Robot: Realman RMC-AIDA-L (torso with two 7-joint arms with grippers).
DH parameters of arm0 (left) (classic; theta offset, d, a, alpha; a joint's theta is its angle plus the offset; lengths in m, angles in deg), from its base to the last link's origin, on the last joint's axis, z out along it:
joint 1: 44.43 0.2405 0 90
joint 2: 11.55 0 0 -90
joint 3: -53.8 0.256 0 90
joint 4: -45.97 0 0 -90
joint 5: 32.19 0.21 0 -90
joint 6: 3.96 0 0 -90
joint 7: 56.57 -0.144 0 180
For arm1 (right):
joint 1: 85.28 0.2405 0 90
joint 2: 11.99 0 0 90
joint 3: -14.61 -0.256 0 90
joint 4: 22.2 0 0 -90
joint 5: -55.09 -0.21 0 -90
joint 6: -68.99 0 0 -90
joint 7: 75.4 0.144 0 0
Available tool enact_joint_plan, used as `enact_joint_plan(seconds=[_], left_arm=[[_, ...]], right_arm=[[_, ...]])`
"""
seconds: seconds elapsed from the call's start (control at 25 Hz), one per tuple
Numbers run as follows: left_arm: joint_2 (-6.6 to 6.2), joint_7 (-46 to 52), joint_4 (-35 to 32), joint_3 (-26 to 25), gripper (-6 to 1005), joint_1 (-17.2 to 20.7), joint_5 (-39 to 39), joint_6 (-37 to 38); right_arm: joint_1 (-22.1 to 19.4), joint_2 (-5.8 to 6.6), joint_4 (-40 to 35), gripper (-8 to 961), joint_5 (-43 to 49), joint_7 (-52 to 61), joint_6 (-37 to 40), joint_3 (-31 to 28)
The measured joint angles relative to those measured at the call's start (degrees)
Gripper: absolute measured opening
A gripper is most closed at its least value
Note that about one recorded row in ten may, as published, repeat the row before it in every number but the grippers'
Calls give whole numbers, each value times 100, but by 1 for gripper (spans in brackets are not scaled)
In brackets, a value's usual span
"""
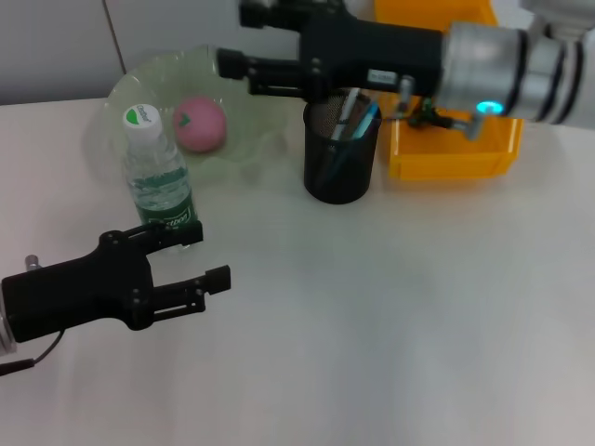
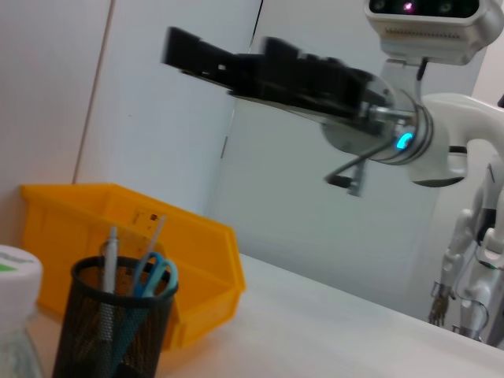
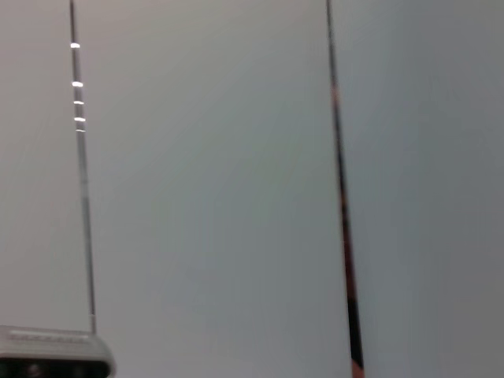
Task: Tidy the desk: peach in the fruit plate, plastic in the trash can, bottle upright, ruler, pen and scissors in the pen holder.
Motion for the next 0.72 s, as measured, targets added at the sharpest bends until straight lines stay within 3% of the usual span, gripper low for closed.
enact_joint_plan(seconds=[0.16,0.32,0.48,0.72], left_arm=[[-22,0,26,-172,800,12,18,101],[-55,8,70,-281,800,-30,25,198],[-120,63,77,-296,800,-143,45,290],[-200,175,87,-334,800,-433,412,386]], right_arm=[[-1088,163,-842,758,-62,754,719,-105],[-1876,401,-1125,758,62,890,1305,-34],[-2057,504,-882,758,686,822,1514,10],[-2109,424,-794,758,1224,647,1447,-4]])
